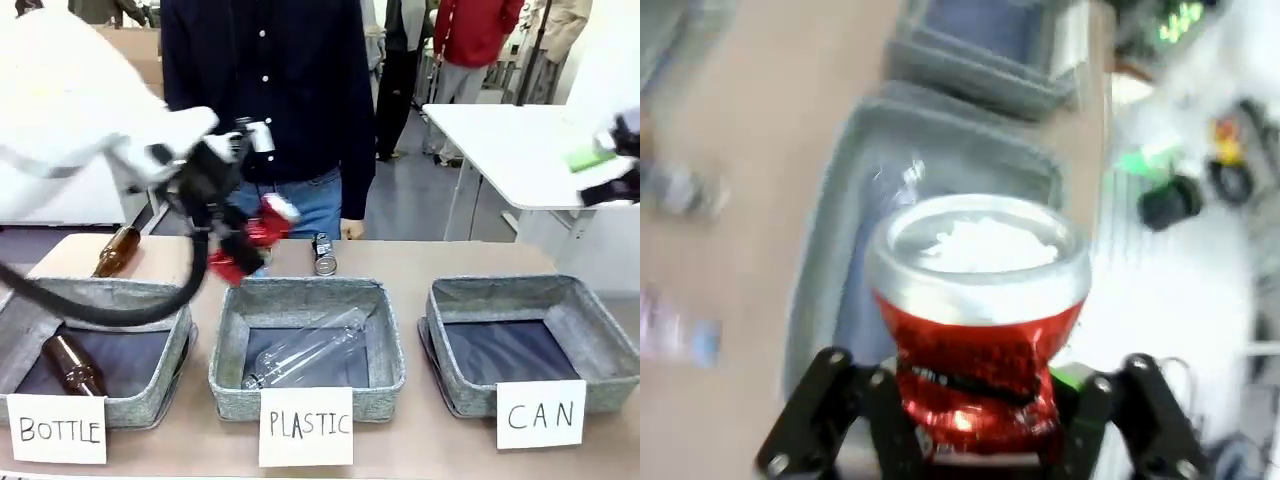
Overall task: Sort the can waste into the basket.
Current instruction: Pick up the can waste from the table and place it in the right Fabric basket.
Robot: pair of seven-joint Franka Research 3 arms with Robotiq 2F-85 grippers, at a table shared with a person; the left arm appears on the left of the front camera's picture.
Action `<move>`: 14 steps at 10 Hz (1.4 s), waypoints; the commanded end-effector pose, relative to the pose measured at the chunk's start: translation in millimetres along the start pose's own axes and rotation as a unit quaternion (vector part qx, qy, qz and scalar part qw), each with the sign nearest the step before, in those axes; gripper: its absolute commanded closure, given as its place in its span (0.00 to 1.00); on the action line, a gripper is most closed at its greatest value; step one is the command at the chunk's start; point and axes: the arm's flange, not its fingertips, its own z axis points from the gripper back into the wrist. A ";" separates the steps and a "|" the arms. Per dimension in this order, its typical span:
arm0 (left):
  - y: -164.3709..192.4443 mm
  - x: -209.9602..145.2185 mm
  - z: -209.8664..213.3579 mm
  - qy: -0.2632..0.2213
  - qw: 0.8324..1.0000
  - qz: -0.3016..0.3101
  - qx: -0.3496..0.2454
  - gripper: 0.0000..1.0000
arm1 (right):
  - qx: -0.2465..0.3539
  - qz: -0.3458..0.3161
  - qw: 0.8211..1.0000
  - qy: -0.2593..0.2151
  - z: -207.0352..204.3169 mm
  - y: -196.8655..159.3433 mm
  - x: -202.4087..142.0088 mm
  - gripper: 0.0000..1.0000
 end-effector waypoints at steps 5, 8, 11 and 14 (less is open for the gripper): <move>0.2 235.9 -189.5 -0.083 0.964 -0.245 -0.064 1.00 | -0.122 -0.035 0.991 -0.048 84.6 -46.5 -64.9 0.00; 16.9 236.0 -254.6 -0.028 0.977 -0.195 -0.084 1.00 | -0.122 -0.035 0.991 -0.048 84.6 -46.5 -64.9 0.00; 31.4 232.7 -275.7 0.009 0.982 -0.169 -0.087 1.00 | -0.122 -0.035 0.991 -0.048 84.6 -46.5 -64.9 0.00; 33.3 226.5 -280.7 0.024 0.982 -0.170 -0.081 0.41 | -0.122 -0.035 0.991 -0.048 84.6 -46.5 -64.9 0.00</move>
